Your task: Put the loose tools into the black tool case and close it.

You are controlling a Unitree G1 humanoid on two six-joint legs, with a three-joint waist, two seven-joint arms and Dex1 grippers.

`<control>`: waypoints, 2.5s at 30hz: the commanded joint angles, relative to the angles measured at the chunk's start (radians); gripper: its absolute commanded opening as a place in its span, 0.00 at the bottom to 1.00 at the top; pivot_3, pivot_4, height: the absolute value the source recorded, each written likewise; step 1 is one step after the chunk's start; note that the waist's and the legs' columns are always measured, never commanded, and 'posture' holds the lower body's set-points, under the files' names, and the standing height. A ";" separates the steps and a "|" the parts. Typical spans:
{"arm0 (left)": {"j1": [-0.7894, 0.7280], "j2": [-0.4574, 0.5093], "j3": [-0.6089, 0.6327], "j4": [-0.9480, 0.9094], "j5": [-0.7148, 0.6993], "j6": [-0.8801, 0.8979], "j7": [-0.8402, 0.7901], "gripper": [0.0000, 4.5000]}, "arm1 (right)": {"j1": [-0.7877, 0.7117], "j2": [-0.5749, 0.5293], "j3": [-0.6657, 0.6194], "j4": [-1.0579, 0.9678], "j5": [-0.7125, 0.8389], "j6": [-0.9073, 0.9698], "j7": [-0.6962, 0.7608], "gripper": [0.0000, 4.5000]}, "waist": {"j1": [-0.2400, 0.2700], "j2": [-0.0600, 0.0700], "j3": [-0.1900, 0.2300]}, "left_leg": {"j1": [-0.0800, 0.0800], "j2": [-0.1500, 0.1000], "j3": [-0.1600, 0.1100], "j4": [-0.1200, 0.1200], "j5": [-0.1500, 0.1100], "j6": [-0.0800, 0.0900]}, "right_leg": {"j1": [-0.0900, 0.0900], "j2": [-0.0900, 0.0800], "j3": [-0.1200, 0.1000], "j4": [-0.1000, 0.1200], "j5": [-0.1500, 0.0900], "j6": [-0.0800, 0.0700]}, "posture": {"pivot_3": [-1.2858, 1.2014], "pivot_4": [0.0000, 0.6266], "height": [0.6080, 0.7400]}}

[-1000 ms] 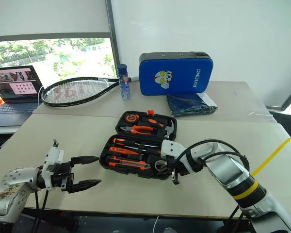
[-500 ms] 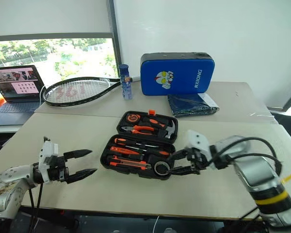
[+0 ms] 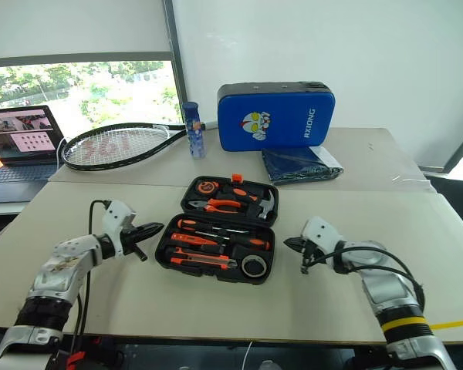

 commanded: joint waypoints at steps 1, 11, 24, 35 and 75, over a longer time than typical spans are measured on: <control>-0.006 -0.010 -0.037 -0.037 -0.003 0.045 -0.040 0.00 | -0.023 0.028 0.004 -0.010 -0.018 -0.017 -0.038 0.00 | 0.001 0.000 0.000 | 0.000 0.000 0.000 0.000 0.000 0.000 | 0.000 0.000 0.000 0.000 0.000 0.000 | 0.52 0.24 1.00; 0.107 0.013 -0.092 -0.218 -0.044 0.105 -0.175 0.00 | 0.019 0.055 0.039 -0.155 -0.004 0.069 0.000 0.00 | 0.002 0.000 0.000 | 0.000 0.000 -0.001 -0.001 0.000 0.000 | 0.000 0.000 0.000 0.000 0.000 0.000 | 0.52 0.24 1.00; 0.301 0.087 -0.023 -0.423 -0.071 0.193 -0.154 0.00 | 0.175 0.023 0.038 -0.397 0.000 0.220 -0.005 0.00 | -0.003 0.000 0.000 | 0.001 0.001 0.000 -0.001 0.000 0.000 | 0.001 0.000 0.000 -0.001 0.000 0.000 | 0.52 0.24 1.00; 0.149 0.206 0.099 -0.387 -0.222 0.617 -0.104 0.50 | 0.098 -0.078 -0.163 -0.444 0.283 0.560 0.075 0.42 | -0.002 0.000 0.000 | 0.002 0.000 0.000 0.000 0.000 0.000 | 0.002 0.001 0.000 0.000 0.000 0.000 | 0.52 0.24 1.00; -0.460 -0.023 -0.076 0.142 -0.089 0.910 0.131 0.16 | -0.587 0.127 -0.050 0.119 0.274 1.460 -0.418 0.09 | 0.002 -0.001 0.000 | -0.008 -0.002 -0.004 0.000 0.003 -0.004 | -0.005 -0.001 -0.004 0.001 0.001 0.000 | 0.52 0.24 1.00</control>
